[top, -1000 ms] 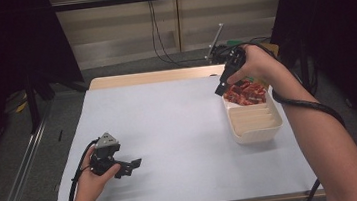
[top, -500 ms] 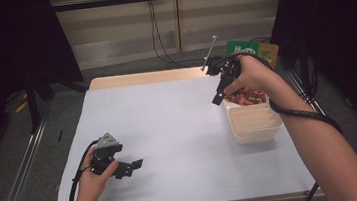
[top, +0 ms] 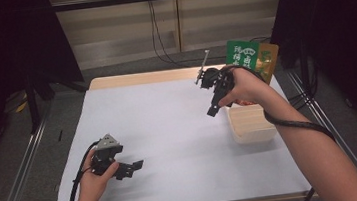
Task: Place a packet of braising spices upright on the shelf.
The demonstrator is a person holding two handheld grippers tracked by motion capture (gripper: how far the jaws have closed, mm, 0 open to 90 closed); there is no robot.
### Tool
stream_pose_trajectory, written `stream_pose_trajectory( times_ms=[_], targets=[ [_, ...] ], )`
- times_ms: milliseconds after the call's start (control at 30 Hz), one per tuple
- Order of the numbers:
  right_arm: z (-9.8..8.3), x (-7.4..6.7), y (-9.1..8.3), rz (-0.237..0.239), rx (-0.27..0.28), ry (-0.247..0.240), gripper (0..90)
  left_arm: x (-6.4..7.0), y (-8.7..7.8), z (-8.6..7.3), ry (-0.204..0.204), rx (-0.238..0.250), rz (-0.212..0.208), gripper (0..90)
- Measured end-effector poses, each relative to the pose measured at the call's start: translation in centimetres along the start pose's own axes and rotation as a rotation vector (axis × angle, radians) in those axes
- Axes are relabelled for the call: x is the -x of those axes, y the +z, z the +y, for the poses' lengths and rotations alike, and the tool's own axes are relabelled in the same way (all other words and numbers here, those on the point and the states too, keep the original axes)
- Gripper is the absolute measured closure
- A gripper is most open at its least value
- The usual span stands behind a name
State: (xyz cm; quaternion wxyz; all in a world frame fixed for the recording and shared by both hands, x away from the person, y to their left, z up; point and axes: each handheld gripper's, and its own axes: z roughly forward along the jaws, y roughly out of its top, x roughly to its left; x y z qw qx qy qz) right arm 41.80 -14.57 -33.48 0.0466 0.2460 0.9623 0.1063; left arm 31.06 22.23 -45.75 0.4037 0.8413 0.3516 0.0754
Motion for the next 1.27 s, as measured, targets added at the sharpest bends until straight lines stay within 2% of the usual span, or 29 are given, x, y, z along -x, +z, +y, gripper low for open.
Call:
stream_pose_trajectory(
  times_ms=[500,733,1067,1200,1267],
  targets=[
    [0.1,-2.0,2.5,0.027,0.004,-0.041,10.3,0.0,0.0,0.0,-0.001,-0.002,0.0,0.4],
    [0.0,-3.1,3.7,0.04,0.002,-0.042,10.3,0.0,0.0,0.0,-0.002,-0.004,-0.002,0.4],
    [-0.7,-4.5,5.7,0.072,0.037,-0.046,10.3,0.0,0.1,-0.1,-0.001,-0.004,0.0,0.5],
    [-1.0,-4.9,6.3,0.047,0.048,-0.038,10.1,0.0,0.1,-0.1,-0.001,-0.01,0.005,0.5],
    [-1.2,-5.0,6.6,0.06,0.075,-0.029,10.1,-0.1,0.2,-0.1,-0.002,-0.009,0.002,0.5]
  ],
)
